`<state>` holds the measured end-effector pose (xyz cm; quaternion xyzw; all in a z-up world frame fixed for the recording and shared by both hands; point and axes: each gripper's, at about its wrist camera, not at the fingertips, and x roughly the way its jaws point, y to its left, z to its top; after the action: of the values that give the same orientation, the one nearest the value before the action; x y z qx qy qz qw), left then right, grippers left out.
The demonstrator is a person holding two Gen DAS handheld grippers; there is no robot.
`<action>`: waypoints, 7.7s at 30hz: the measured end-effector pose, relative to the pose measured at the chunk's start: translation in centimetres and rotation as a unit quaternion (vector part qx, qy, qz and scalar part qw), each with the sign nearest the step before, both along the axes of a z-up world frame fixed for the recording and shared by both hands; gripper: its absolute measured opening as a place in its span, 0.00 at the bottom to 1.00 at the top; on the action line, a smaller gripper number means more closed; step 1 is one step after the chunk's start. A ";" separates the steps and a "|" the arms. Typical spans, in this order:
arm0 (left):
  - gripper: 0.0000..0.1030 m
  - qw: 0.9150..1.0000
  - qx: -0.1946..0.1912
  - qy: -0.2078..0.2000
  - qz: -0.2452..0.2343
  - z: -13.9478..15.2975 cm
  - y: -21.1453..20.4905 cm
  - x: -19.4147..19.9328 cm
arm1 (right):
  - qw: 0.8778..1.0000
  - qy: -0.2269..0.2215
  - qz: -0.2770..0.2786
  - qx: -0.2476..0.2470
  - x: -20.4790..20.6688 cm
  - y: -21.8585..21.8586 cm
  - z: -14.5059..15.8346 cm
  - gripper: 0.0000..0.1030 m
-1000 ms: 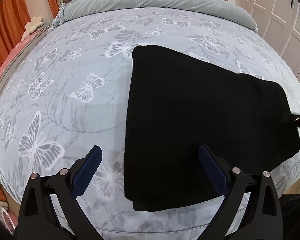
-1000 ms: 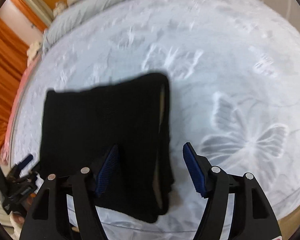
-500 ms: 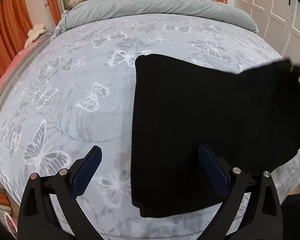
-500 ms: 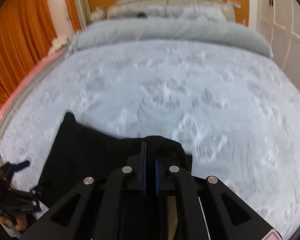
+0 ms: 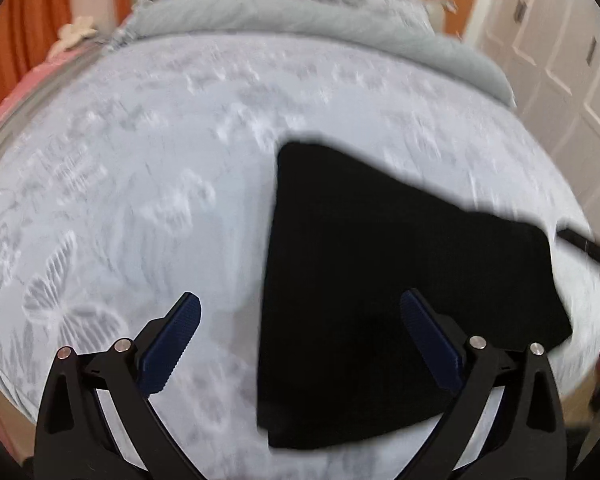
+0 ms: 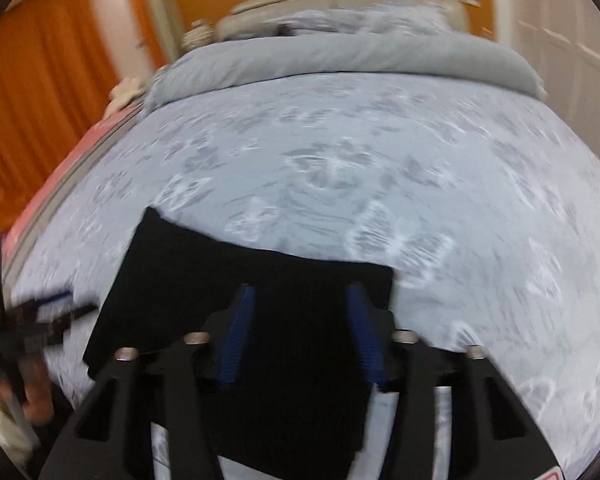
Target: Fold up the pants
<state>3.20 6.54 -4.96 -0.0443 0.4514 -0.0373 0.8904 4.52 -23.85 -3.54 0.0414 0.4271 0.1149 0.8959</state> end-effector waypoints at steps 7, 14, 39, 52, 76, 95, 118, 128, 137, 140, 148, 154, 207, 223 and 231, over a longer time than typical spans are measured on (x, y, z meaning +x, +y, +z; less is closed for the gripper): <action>0.96 0.993 0.052 0.086 0.064 -5.7 -0.1 8.7 | 0.994 0.100 0.008 -0.037 4.7 3.2 -5.9 0.06; 0.95 0.991 -0.102 0.088 0.015 -1.5 3.7 3.5 | 0.998 0.027 -0.055 -0.019 -1.3 -1.6 -1.1 0.85; 0.39 0.973 -0.174 0.131 -0.080 -3.3 -1.6 -1.6 | 0.975 0.125 -0.029 0.184 -5.2 -1.0 -5.8 0.33; 0.39 0.982 -0.108 0.106 -0.111 2.8 -2.0 -10.3 | 0.976 0.094 -0.027 0.196 -13.8 0.8 -1.7 0.32; 0.39 0.985 0.005 -0.128 -0.112 21.6 -3.1 3.2 | 0.976 -0.126 -0.007 0.175 1.4 0.9 16.6 0.32; 0.40 0.986 0.039 -0.144 -0.080 11.7 -6.2 23.9 | 0.976 -0.122 -0.033 0.176 22.3 -0.7 5.5 0.32; 0.84 0.995 -0.014 -0.075 -0.064 -2.9 -1.2 27.5 | 0.982 0.027 -0.068 0.175 27.5 -5.1 -9.8 0.78; 0.95 0.999 0.005 0.032 0.027 -1.4 -2.0 38.8 | 0.978 0.080 -0.124 0.145 36.8 -3.5 -9.4 0.43; 0.71 0.994 0.049 0.035 0.091 -5.1 -1.0 42.4 | 0.991 0.043 -0.066 0.108 38.8 -3.1 -10.6 0.48; 0.79 0.996 0.021 0.008 0.085 -3.4 0.4 39.9 | 0.986 0.017 -0.106 0.128 35.0 -5.9 -7.9 0.72; 0.95 0.986 -0.129 0.083 0.069 -6.7 3.4 32.6 | 0.967 0.105 -0.039 0.227 30.1 -5.7 -12.1 0.85; 0.27 0.975 -0.203 0.086 0.031 -6.2 2.5 33.3 | 0.967 0.047 -0.023 0.249 29.9 -4.4 -8.4 0.25; 0.88 1.000 0.006 0.025 0.016 -5.7 -4.3 35.0 | 0.986 0.033 -0.098 0.130 34.7 -5.5 -9.9 0.00; 0.92 0.995 0.060 -0.078 -0.018 7.2 -3.7 15.3 | 0.989 -0.030 -0.120 0.079 12.2 -0.6 3.3 0.30; 0.93 0.989 0.094 -0.107 -0.038 7.8 -4.1 5.4 | 0.990 -0.045 -0.128 0.042 5.2 1.6 1.7 0.38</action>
<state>8.59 2.45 2.89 0.0616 0.3566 -0.0332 0.9316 9.75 -22.27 -1.87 0.1278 0.3723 0.0189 0.9191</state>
